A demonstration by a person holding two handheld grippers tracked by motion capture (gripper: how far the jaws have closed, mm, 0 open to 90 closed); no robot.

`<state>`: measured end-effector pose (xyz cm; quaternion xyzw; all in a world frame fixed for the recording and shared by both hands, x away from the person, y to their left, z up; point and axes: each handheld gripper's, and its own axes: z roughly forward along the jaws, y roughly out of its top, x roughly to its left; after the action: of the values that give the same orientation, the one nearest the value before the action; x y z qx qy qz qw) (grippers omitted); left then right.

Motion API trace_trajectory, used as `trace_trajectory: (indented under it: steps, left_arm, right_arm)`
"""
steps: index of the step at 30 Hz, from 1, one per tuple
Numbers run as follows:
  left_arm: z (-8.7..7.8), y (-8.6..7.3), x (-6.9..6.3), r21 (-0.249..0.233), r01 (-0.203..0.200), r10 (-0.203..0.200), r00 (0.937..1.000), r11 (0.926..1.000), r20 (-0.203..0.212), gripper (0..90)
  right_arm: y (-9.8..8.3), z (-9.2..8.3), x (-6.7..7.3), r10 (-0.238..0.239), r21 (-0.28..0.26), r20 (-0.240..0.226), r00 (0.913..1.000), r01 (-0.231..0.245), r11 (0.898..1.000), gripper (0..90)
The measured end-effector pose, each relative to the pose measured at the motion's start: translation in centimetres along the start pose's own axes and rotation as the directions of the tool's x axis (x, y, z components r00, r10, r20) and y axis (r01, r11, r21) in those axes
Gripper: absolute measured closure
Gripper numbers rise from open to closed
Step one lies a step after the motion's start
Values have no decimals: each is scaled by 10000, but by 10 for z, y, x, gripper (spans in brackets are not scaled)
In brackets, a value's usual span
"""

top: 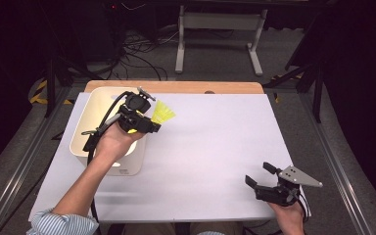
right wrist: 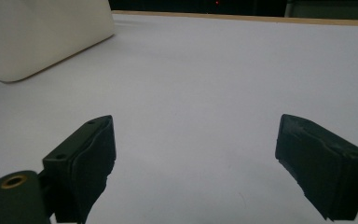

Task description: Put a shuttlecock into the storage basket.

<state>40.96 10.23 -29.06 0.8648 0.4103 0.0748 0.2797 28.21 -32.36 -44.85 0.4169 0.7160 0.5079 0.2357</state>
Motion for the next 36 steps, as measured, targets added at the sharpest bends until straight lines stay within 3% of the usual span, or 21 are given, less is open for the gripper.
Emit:
trace_trajectory:
  steps: [36]
  left_arm:
    - [-17, -18, 27, -90, 625, -627, 9978, 9980, -222, 642]
  right_arm:
    - [0, 0, -2, 171, -73, -52, 9998, -171, 9998, 127]
